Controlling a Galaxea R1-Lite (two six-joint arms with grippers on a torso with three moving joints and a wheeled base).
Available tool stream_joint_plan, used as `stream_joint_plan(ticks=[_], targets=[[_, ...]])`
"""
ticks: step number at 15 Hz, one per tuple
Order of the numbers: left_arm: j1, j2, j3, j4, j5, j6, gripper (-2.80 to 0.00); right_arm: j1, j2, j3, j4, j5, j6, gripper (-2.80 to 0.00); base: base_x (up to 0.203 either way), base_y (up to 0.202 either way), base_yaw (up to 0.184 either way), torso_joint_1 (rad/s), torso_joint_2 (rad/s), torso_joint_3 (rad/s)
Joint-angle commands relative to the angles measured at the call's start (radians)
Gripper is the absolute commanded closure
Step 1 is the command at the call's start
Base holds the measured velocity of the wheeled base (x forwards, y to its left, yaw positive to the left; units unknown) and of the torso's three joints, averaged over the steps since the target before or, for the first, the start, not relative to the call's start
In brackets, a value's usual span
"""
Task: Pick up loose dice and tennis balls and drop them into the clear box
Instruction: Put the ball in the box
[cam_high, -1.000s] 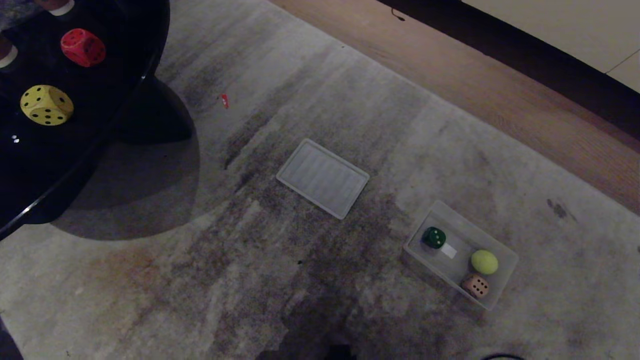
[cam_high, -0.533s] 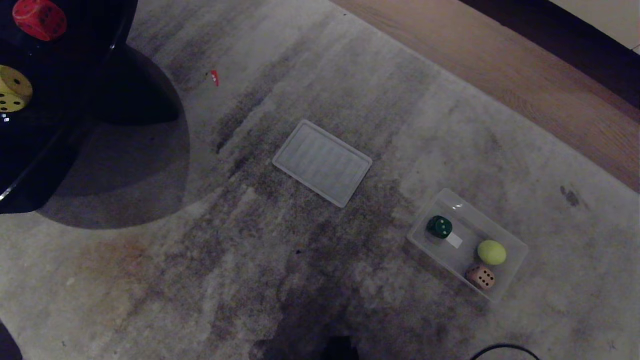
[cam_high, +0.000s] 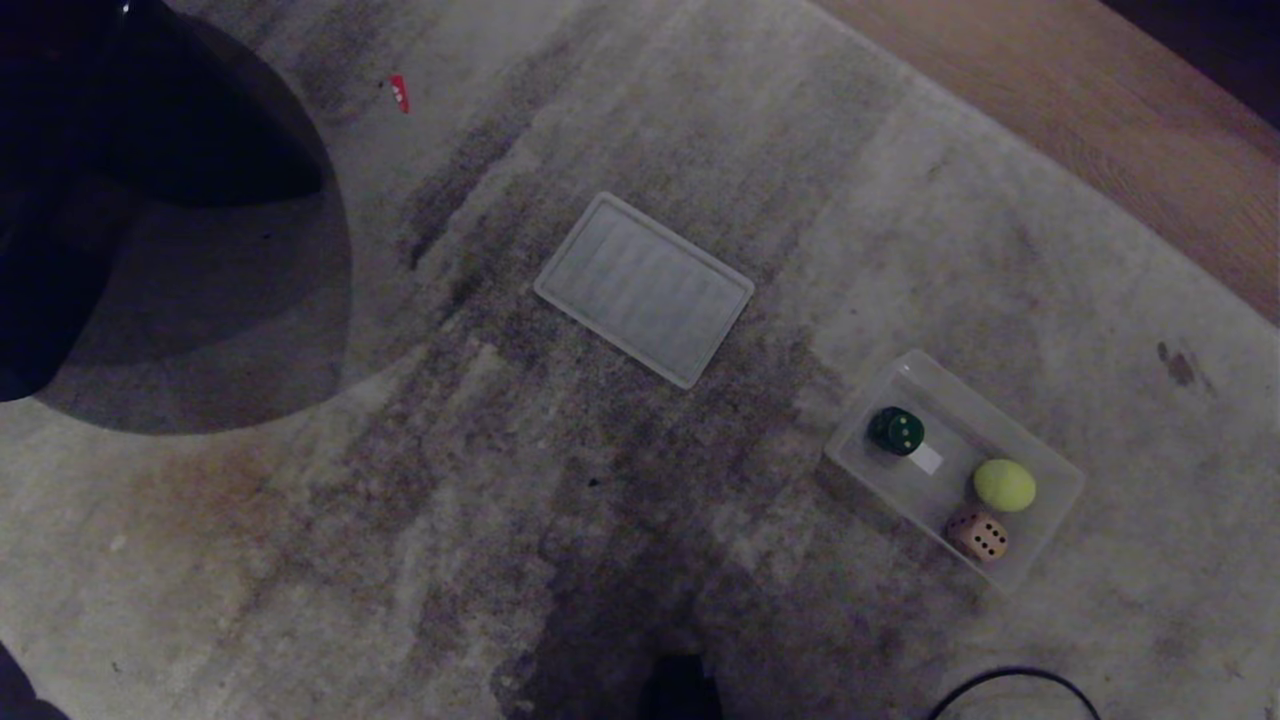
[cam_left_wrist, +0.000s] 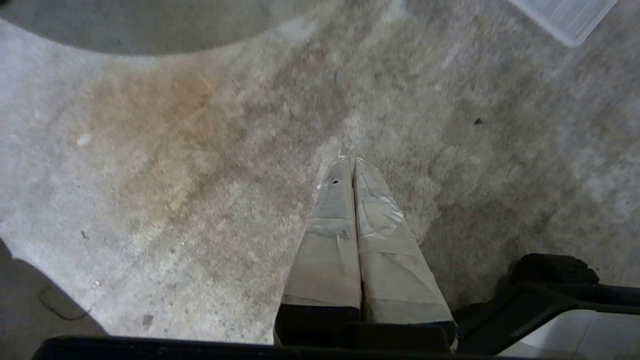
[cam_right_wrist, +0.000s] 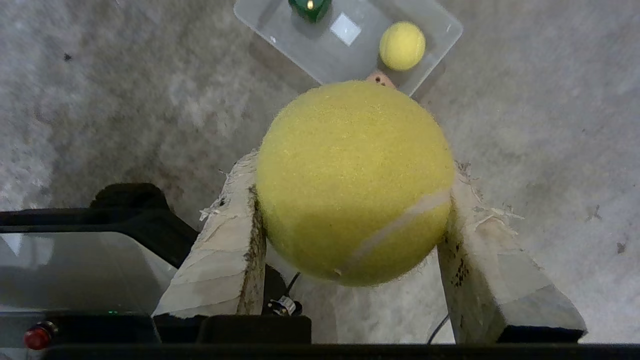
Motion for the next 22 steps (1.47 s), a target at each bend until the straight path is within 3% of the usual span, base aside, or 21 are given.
stream_joint_plan(ticks=[1, 12, 14, 19, 22], targets=[[0.000, 0.001, 0.002, 0.000, 0.000, 0.000, 0.00, 0.001, -0.001, -0.001, 0.002, 0.001, 0.000, 0.00, 0.000, 0.000, 0.000, -0.002, 0.00, -0.197], [0.000, 0.001, 0.002, 0.001, 0.004, -0.011, 0.00, 0.001, -0.001, -0.004, 0.002, -0.011, 0.001, 0.00, 0.000, 0.000, 0.000, 0.003, 0.00, -0.139], [0.000, 0.001, 0.002, 0.002, 0.004, -0.011, 0.00, -0.002, 0.043, -0.062, 0.006, -0.013, 0.024, 0.00, 0.000, 0.000, 0.000, 0.000, 0.00, 0.000], [0.000, 0.001, 0.002, 0.000, 0.004, -0.011, 0.00, -0.006, 0.510, -0.255, -0.019, -0.017, 0.143, 0.00, 0.000, 0.000, 0.000, 0.000, 0.00, 0.000], [0.000, 0.001, 0.002, 0.000, 0.004, -0.011, 0.00, -0.007, 0.835, -0.310, -0.201, -0.018, 0.211, 0.00, 0.000, 0.000, 0.000, 0.000, 0.00, 0.000]])
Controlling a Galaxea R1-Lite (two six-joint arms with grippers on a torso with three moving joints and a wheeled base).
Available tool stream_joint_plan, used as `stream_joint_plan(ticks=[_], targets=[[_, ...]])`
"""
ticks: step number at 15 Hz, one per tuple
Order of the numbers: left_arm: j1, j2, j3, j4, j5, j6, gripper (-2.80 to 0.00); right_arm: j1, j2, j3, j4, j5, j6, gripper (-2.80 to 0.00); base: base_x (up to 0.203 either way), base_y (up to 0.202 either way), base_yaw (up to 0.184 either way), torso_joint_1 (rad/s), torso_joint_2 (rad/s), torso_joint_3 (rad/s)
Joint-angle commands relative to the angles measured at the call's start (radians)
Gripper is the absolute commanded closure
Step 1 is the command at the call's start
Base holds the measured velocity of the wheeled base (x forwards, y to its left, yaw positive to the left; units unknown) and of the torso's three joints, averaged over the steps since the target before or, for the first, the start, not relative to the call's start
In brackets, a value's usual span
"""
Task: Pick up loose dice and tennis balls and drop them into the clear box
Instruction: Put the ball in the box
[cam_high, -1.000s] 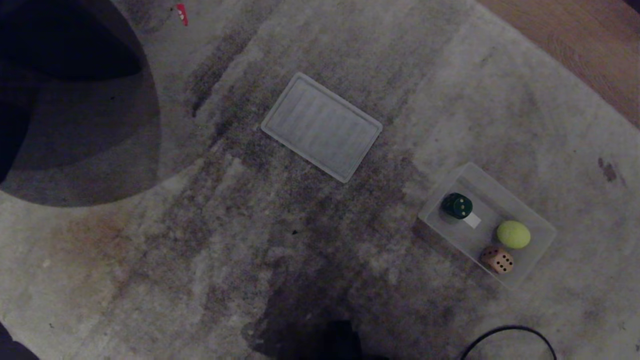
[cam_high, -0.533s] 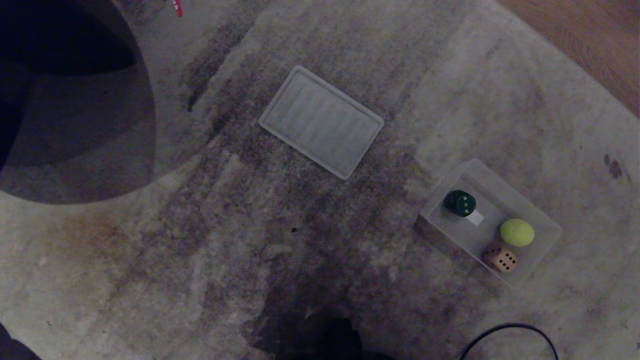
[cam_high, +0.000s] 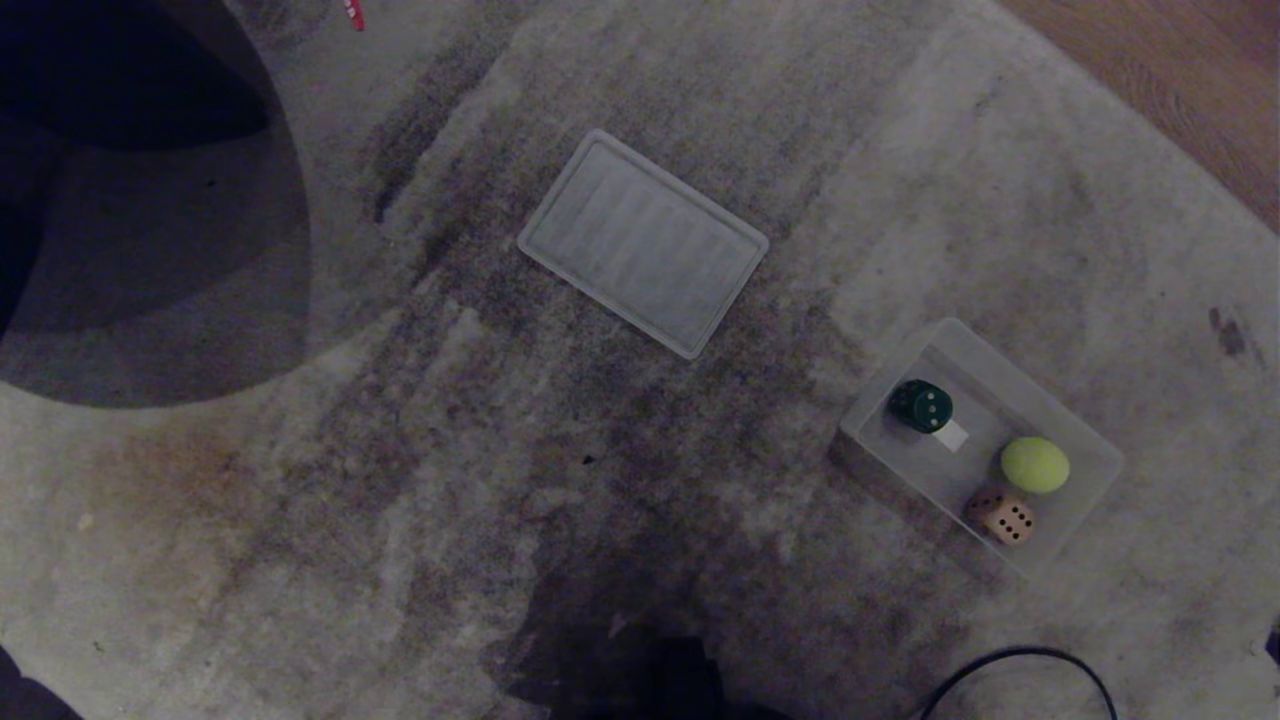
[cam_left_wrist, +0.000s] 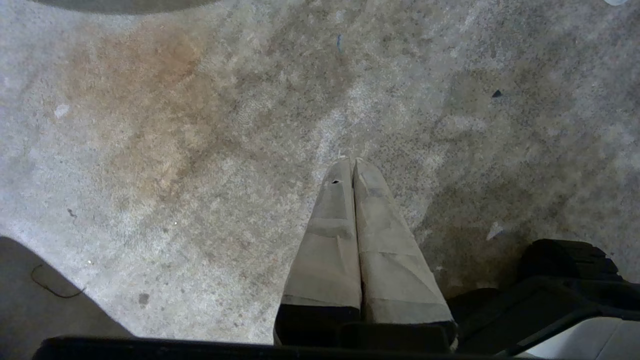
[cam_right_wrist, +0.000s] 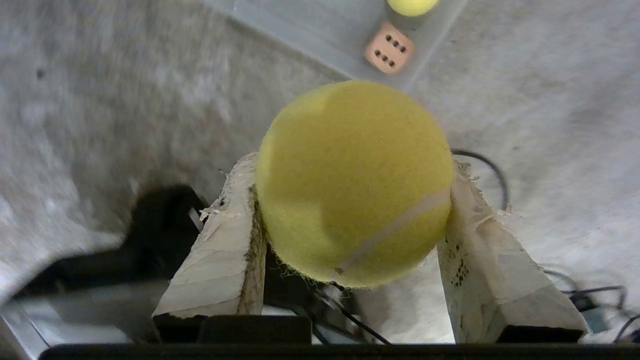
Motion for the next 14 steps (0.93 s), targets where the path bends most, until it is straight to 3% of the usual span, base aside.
stream_joint_plan(ticks=[1, 8, 11, 12, 14], targets=[[0.000, 0.001, 0.002, 0.000, 0.001, 0.000, 0.00, 0.001, 0.370, -0.035, -0.163, -0.002, 0.041, 0.00, 0.000, 0.000, 0.000, 0.000, 0.00, 0.000], [0.000, 0.001, 0.002, 0.001, 0.001, 0.000, 0.00, 0.019, 1.031, -0.062, -0.829, -0.003, 0.248, 0.00, 0.000, 0.000, 0.000, 0.000, 0.00, 0.000], [0.000, 0.001, 0.002, -0.001, 0.001, 0.000, 0.00, 0.017, 1.155, -0.065, -0.991, -0.008, 0.281, 0.00, 0.000, 0.000, 0.000, 0.000, 0.00, 0.000], [0.000, 0.001, 0.002, -0.001, 0.001, 0.000, 0.00, 0.013, 1.156, -0.065, -0.996, -0.010, 0.284, -2.80, 0.000, 0.000, 0.000, 0.000, 0.00, 0.000], [0.000, 0.001, 0.002, -0.001, 0.001, 0.000, 0.00, 0.012, 1.148, -0.063, -0.996, -0.014, 0.284, -2.80, 0.000, 0.000, 0.000, 0.000, 0.00, 0.000]])
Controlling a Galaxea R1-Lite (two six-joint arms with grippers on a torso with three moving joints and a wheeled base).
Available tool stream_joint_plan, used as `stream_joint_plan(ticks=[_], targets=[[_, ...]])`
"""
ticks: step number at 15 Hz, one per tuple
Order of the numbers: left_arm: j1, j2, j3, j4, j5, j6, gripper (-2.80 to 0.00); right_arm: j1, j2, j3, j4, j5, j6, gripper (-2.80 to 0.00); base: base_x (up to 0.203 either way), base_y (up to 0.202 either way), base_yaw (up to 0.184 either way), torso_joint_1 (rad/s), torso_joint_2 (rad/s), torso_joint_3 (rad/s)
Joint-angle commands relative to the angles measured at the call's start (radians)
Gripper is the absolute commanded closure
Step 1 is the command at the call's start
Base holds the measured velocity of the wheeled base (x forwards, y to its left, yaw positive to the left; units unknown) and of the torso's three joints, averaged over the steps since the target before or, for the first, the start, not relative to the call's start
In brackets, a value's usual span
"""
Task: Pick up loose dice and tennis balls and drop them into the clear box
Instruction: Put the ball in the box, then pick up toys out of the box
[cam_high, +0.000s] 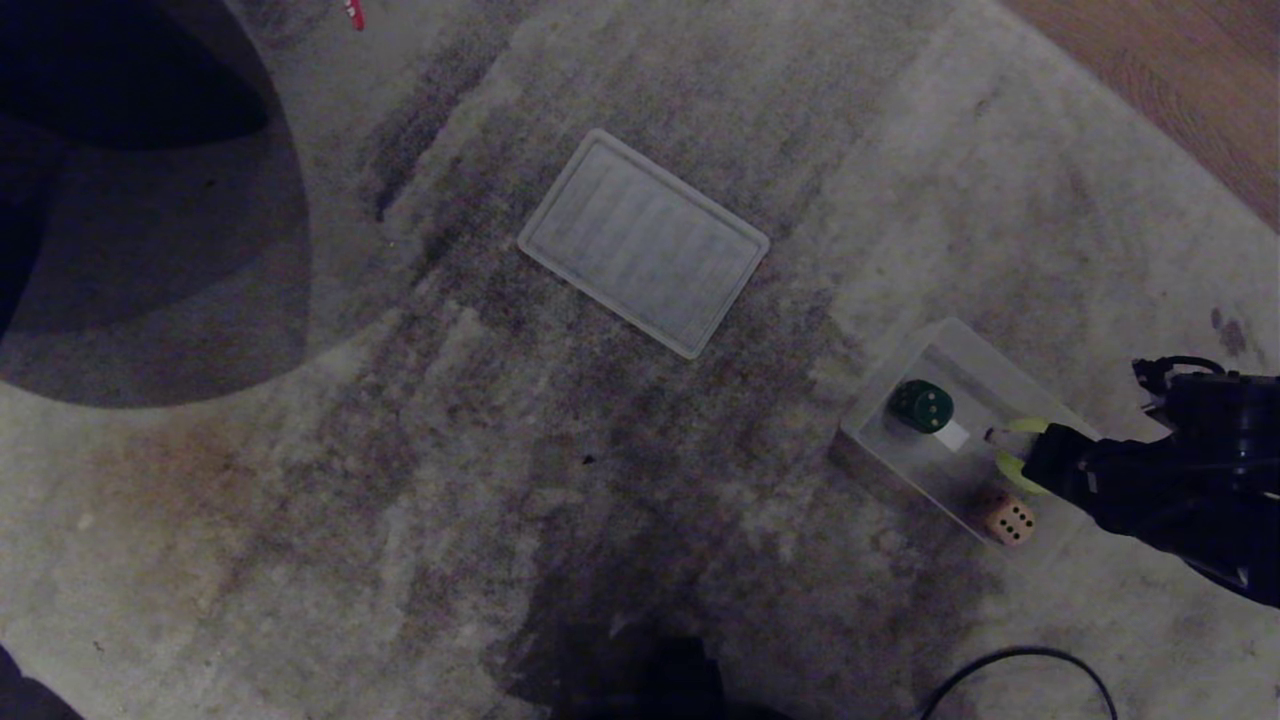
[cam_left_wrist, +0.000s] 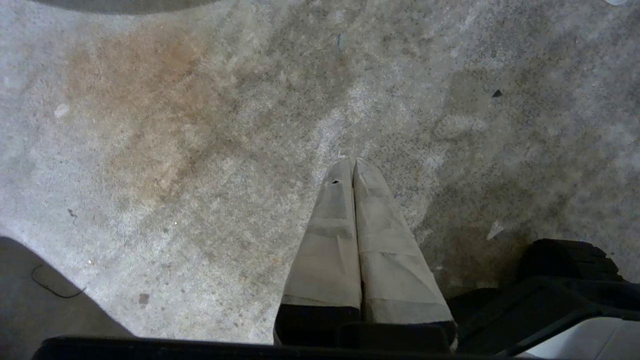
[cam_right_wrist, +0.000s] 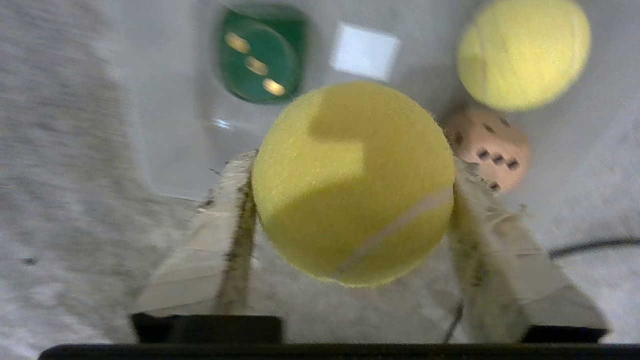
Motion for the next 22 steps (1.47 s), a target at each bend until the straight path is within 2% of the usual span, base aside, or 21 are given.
stream_joint_plan(ticks=[1, 5, 8, 9, 11, 18, 20, 22], targets=[[0.000, 0.001, 0.002, -0.001, 0.001, 0.000, 0.00, -0.001, 0.026, 0.004, -0.004, -0.003, 0.002, -2.80, 0.000, 0.000, 0.000, 0.000, 0.00, 0.000], [0.000, 0.001, 0.002, 0.001, 0.001, 0.000, 0.00, -0.001, -0.078, 0.051, 0.002, -0.004, -0.016, -2.80, 0.000, 0.000, 0.000, 0.000, 0.00, 0.000], [0.000, 0.001, 0.002, 0.001, 0.001, 0.000, 0.00, 0.009, -0.245, 0.172, 0.015, 0.000, -0.082, -2.80, 0.000, 0.000, 0.000, 0.000, 0.00, 0.000], [0.000, 0.001, 0.002, -0.001, 0.001, 0.000, 0.00, 0.017, -0.324, 0.214, 0.019, 0.003, -0.091, 0.00, 0.000, 0.000, 0.000, 0.000, 0.00, 0.000], [0.000, 0.001, 0.002, 0.000, 0.001, 0.000, 0.00, 0.033, -0.496, 0.273, 0.091, 0.006, -0.117, 0.00, 0.000, 0.000, 0.000, 0.000, 0.00, 0.000], [0.000, 0.001, 0.002, -0.001, 0.001, 0.000, 0.00, 0.097, -1.196, 0.378, 0.668, 0.005, -0.279, 0.00, 0.000, 0.000, 0.000, 0.000, 0.00, 0.000], [0.000, 0.001, 0.002, -0.001, 0.001, 0.000, 0.00, 0.089, -1.352, 0.397, 0.815, 0.007, -0.356, 0.00, 0.000, 0.000, 0.000, 0.000, 0.00, 0.000], [0.000, 0.001, 0.002, -0.001, 0.001, 0.000, 0.00, 0.076, -1.416, 0.429, 0.877, 0.003, -0.409, 0.00, 0.000, 0.000, 0.000, 0.000, 0.00, 0.000]])
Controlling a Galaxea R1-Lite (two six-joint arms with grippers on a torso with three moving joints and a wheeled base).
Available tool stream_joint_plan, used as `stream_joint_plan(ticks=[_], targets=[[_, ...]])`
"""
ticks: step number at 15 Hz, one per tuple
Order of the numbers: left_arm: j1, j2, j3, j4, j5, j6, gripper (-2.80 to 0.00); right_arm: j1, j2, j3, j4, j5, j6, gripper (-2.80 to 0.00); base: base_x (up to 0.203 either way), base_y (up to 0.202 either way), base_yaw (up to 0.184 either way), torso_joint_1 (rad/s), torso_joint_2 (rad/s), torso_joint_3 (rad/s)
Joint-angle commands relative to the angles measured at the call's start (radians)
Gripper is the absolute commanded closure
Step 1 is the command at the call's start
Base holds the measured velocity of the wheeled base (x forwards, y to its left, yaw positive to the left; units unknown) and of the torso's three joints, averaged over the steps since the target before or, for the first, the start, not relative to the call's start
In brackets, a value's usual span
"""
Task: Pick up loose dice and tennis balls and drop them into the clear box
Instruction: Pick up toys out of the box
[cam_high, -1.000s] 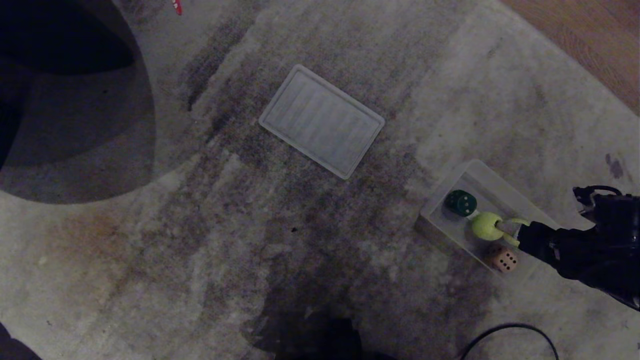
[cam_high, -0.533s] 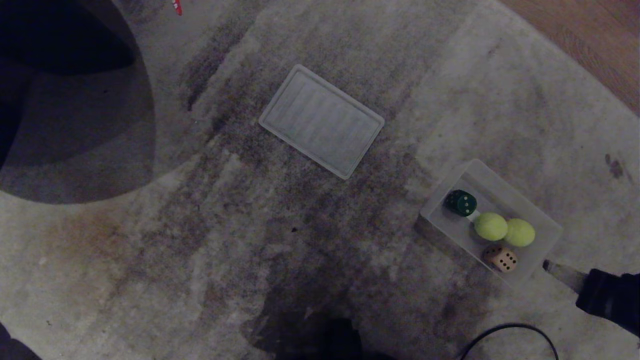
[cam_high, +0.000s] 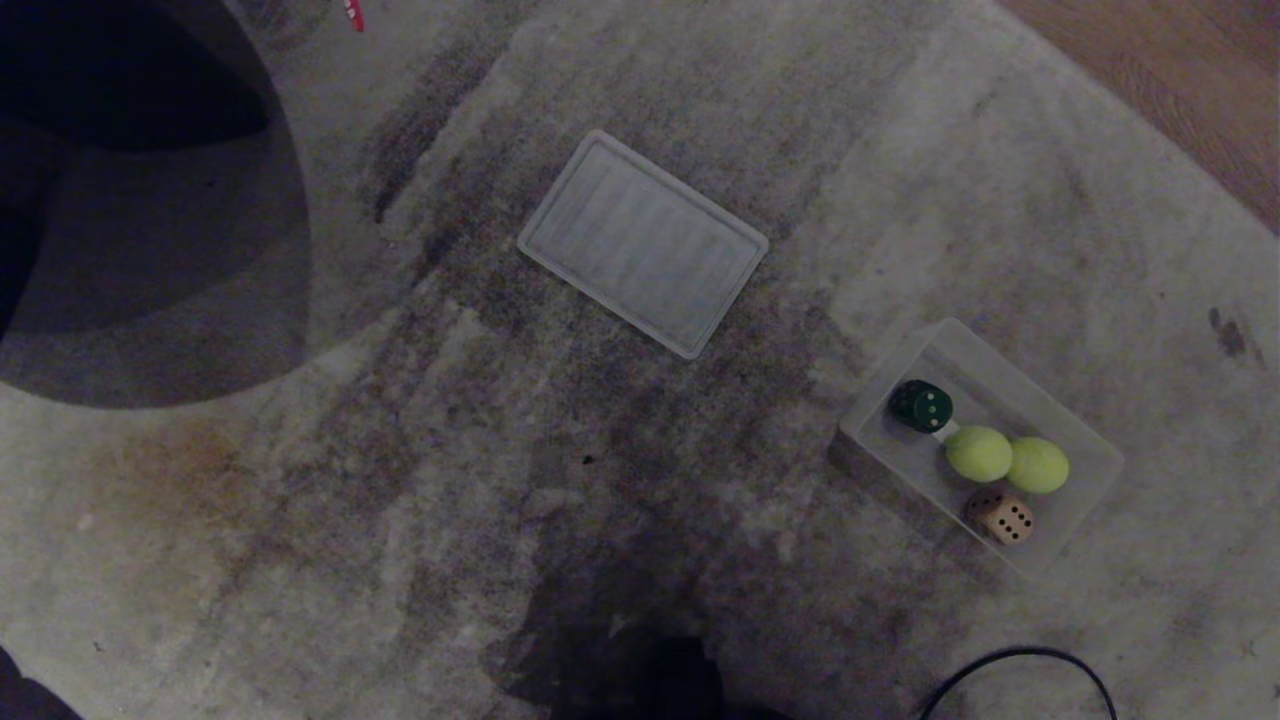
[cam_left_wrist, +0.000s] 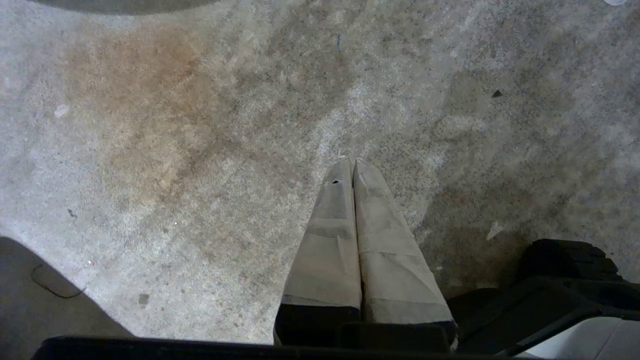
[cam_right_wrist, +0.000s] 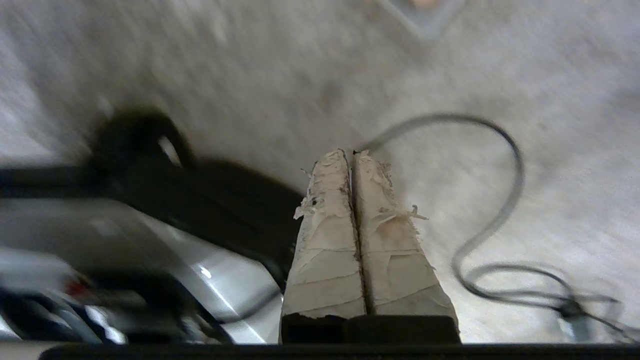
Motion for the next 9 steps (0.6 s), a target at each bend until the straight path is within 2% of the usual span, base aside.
stream_joint_plan(ticks=[1, 6, 9], targets=[[0.000, 0.001, 0.002, -0.001, 0.001, -0.001, 0.00, -0.011, -0.136, 0.041, 0.009, -0.010, -0.008, 0.00, 0.000, 0.000, 0.000, 0.000, 0.00, 0.000], [0.000, 0.001, 0.002, 0.000, 0.002, -0.001, 0.00, -0.062, -0.205, 0.045, -0.001, -0.009, -0.007, 0.00, 0.000, 0.000, 0.000, 0.000, 0.00, 0.000], [0.000, 0.001, 0.002, -0.001, 0.001, -0.001, 0.00, -0.080, -0.394, 0.049, -0.009, -0.009, -0.018, 0.00, 0.000, 0.000, 0.000, 0.000, 0.00, 0.000]])
